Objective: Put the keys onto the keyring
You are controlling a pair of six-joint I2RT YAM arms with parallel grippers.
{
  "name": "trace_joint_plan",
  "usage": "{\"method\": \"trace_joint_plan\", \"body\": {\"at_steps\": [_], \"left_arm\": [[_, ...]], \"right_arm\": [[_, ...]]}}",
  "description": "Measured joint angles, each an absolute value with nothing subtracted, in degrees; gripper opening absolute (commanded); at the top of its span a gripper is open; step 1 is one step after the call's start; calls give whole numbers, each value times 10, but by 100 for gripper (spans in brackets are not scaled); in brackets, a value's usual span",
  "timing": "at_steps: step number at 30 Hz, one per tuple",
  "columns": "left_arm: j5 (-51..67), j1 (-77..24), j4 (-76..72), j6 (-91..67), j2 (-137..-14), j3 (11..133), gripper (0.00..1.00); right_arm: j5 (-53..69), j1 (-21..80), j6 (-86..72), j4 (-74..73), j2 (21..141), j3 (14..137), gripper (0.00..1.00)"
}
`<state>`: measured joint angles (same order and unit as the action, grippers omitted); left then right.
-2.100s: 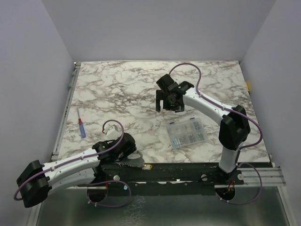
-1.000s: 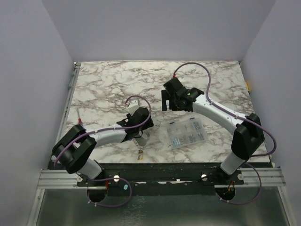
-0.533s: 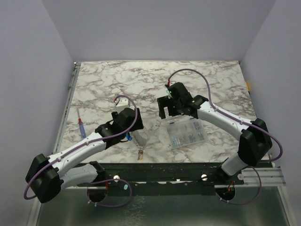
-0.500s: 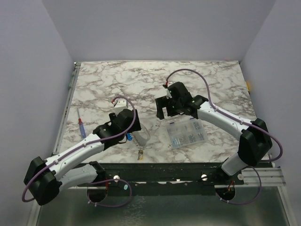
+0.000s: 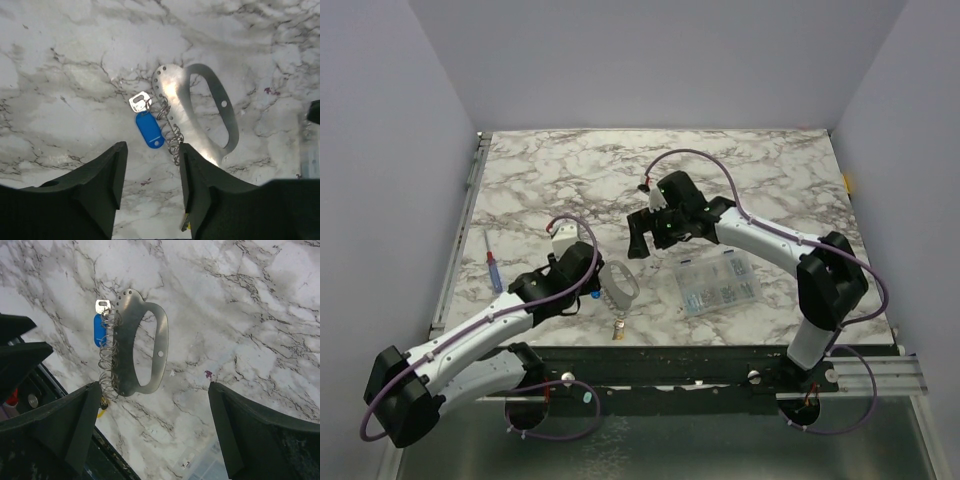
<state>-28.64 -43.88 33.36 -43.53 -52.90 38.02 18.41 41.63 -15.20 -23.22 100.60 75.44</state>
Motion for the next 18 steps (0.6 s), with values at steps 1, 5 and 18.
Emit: {"method": "trace_joint_plan", "body": {"at_steps": [1,5,18], "left_arm": [[-276,-439,333,-442,-534,371,47],[-242,-439,328,-468,-541,331,47],[-236,-439,204,-633,-550,222,42]], "right_arm": [[181,416,-152,-232,1005,754,100],[168,416,-153,-232,1004,751,100],[150,416,-154,-230,984,701,100]]}}
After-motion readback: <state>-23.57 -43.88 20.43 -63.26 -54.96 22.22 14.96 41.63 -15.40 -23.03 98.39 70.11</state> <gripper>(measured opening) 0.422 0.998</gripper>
